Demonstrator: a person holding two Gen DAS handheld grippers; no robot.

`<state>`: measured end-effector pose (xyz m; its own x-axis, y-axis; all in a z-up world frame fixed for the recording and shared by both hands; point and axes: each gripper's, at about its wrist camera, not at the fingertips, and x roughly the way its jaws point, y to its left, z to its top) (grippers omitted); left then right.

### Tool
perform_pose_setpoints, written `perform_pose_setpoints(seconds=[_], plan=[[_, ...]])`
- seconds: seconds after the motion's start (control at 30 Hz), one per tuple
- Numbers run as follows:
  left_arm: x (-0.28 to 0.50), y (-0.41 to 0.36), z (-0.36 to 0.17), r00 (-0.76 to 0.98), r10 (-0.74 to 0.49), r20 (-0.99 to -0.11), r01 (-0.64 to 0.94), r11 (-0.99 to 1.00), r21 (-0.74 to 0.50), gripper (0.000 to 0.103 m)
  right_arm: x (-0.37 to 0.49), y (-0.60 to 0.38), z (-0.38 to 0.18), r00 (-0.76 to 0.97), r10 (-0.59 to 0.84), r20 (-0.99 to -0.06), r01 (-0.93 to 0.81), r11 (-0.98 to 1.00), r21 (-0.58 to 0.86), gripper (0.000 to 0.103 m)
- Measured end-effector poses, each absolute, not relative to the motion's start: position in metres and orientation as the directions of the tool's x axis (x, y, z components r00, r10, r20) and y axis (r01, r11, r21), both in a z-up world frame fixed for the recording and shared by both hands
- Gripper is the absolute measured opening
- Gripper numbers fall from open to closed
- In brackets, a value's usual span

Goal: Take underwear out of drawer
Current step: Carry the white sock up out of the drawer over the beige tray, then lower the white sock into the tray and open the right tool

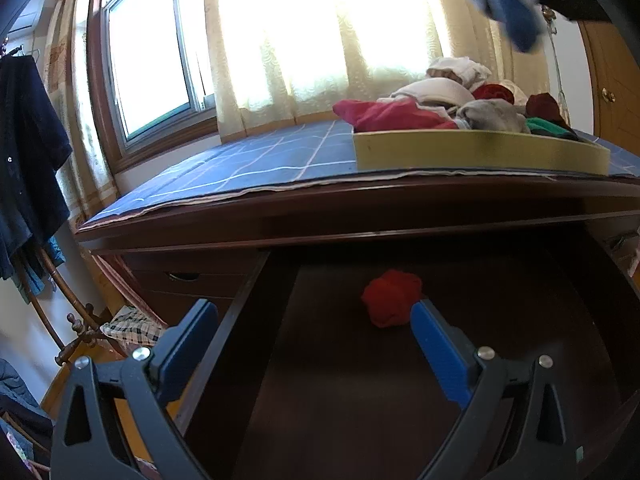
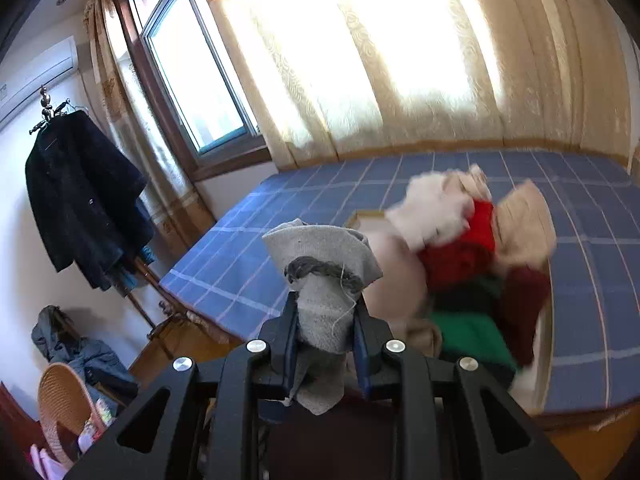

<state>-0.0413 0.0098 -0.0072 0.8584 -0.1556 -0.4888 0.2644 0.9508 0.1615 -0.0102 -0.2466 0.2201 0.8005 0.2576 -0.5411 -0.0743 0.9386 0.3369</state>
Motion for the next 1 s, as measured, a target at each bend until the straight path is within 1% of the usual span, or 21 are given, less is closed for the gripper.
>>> perform_pose_setpoints(seconds=[0.13, 0.33, 0.5, 0.67, 0.83, 1.0], plan=[[-0.043, 0.009, -0.008, 0.862, -0.163, -0.480, 0.273, 0.947, 0.169, 0.099, 0.021, -0.242, 0.222, 0.811, 0.244, -0.531, -0.064, 0.940, 0.334, 0.025], [-0.044, 0.010, -0.007, 0.864, -0.173, -0.472, 0.282, 0.944, 0.169, 0.099, 0.077, -0.238, 0.223, 0.827, 0.131, -0.547, 0.013, 0.967, 0.253, 0.026], [-0.046, 0.011, -0.007, 0.867, -0.179, -0.465, 0.283, 0.945, 0.164, 0.099, 0.134, -0.243, 0.202, 0.781, 0.076, -0.621, 0.096, 0.967, 0.238, 0.026], [-0.048, 0.010, -0.007, 0.869, -0.190, -0.457, 0.295, 0.940, 0.171, 0.099, 0.179, -0.231, 0.182, 0.726, 0.033, -0.686, 0.117, 0.978, 0.171, 0.026], [-0.047, 0.011, -0.007, 0.867, -0.193, -0.459, 0.295, 0.941, 0.163, 0.099, 0.206, -0.217, 0.163, 0.678, 0.009, -0.735, 0.114, 0.987, 0.117, 0.025], [-0.045, 0.011, -0.007, 0.862, -0.193, -0.469, 0.295, 0.943, 0.155, 0.099, 0.223, -0.212, 0.144, 0.648, -0.029, -0.761, 0.134, 0.988, 0.077, 0.025]])
